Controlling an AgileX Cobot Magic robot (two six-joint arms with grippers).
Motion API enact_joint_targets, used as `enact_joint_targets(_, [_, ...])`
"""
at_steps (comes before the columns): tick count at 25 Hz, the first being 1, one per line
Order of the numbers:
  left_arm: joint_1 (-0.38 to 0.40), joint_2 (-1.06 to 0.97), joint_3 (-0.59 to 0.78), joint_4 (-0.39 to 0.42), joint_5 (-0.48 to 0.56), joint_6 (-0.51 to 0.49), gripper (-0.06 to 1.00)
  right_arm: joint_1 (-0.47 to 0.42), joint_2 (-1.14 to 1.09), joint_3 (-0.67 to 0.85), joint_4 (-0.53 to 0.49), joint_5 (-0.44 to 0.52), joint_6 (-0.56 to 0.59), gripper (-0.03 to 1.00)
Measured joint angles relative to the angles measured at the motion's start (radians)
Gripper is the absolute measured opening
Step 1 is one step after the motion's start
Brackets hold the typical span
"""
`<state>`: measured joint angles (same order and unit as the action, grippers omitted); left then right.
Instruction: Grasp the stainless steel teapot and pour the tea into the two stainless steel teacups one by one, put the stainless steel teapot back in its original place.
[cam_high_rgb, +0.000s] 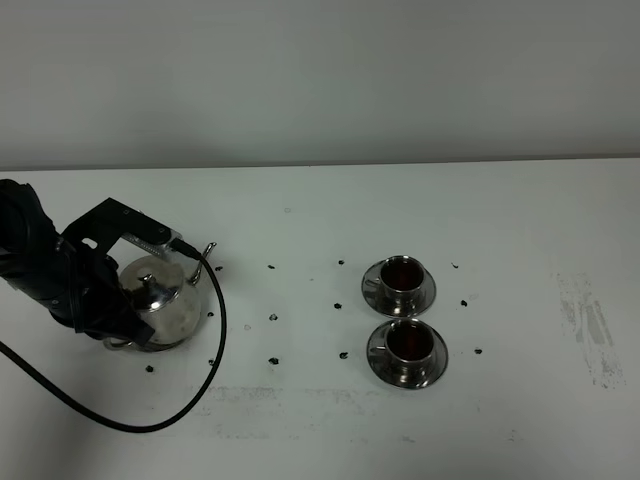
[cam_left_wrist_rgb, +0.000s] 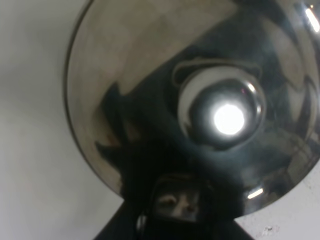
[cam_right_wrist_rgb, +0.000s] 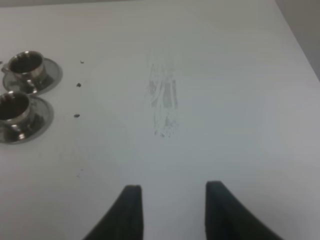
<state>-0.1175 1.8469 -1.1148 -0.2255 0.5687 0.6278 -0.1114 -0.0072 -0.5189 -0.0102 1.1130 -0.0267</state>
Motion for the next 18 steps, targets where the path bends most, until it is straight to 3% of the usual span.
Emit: enact_joint_targets(18, [0.031, 0.000, 0.000, 0.000, 0.002, -0.001, 0.21, 0.000, 0.000, 0.000, 0.000, 0.000, 0.000, 0.29])
